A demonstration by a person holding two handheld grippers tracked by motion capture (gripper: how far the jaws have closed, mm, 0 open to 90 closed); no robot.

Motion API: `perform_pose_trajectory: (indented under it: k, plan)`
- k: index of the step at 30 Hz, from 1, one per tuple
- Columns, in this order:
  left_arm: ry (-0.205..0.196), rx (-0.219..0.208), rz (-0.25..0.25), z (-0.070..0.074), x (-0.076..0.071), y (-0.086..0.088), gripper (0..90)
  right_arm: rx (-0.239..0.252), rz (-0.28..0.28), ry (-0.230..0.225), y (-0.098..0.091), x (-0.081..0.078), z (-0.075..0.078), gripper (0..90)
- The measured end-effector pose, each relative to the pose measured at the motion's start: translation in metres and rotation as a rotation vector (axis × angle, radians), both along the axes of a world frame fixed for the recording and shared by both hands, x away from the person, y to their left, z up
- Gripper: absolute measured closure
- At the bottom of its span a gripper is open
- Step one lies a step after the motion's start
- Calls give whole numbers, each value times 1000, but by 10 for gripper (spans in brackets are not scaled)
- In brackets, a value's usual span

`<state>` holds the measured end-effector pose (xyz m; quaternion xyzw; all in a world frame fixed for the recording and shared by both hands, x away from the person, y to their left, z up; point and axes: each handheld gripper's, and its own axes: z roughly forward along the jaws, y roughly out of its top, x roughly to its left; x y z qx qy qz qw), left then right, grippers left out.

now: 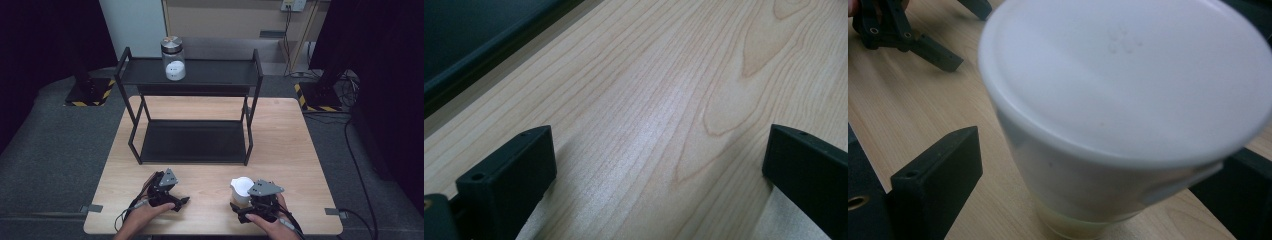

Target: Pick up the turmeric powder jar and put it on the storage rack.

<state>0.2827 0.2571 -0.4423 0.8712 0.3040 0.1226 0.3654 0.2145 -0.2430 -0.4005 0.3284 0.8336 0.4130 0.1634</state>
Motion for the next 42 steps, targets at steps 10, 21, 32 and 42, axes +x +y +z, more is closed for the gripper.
perform_pose_trajectory:
  k: [10, 21, 32, 42]
  plan:
    - [0, 0, -1, 0, 0, 0, 0, -15, -10, 5, 2, 2, -9, 93]
    - [0, 0, -2, 0, 0, 0, 0, -29, -6, 17, 4, 4, -13, 199]
    - [0, 0, -2, 0, 0, 0, 0, -25, -15, 11, 4, 2, -15, 312]
    - [0, 0, -3, 0, 0, 0, 0, -14, -21, 8, 3, 1, -17, 313]
